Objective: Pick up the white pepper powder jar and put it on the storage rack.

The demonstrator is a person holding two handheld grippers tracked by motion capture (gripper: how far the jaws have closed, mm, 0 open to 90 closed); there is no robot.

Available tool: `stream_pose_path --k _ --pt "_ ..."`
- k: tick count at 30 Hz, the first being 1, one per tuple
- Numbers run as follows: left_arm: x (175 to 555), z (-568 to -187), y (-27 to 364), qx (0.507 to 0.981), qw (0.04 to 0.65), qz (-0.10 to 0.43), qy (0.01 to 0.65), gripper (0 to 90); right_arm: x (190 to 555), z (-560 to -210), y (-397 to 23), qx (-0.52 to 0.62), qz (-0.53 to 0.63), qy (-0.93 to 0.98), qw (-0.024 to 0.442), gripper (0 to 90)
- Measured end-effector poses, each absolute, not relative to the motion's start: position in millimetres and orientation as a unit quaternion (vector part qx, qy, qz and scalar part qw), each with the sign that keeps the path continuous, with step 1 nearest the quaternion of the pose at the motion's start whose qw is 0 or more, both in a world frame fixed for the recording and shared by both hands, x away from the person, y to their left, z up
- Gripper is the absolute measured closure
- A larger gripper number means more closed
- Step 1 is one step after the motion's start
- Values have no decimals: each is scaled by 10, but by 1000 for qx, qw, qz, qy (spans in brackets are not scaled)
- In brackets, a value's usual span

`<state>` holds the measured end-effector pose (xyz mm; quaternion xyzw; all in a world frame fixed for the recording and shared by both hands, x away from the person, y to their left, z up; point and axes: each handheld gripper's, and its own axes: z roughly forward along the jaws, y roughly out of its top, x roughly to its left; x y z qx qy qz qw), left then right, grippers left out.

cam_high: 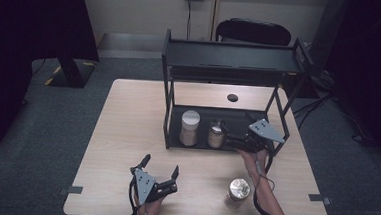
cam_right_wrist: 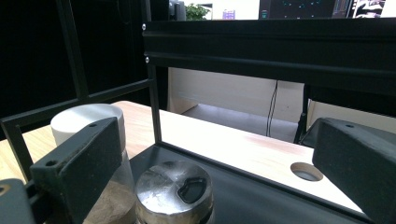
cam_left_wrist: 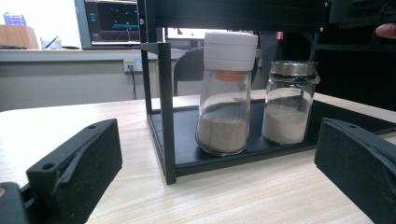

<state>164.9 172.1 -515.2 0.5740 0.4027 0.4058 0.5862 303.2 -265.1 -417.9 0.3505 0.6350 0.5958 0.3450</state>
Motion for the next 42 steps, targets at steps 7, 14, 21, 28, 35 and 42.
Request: stream_pose_path --k 7,14,21,28,35,42 --pt "1651 -5149 1724 575 586 405 402 4 2880 -4127 -2657 360 593 620 367 5" --pt "1652 -5145 1723 575 585 404 403 4 2732 -4051 -2663 365 588 615 379 3" --pt "1652 -5145 1724 575 586 405 403 5 2556 -3997 -2657 367 581 606 400 3" --pt "1652 -5143 1720 575 585 405 404 5 2407 -4004 -2643 371 582 593 415 4" --pt "1650 -5147 1716 574 585 406 404 5 2241 -4081 -2632 388 578 572 434 4" --pt "1648 -5150 1716 574 585 406 404 5 2100 -4143 -2635 402 570 560 448 4"
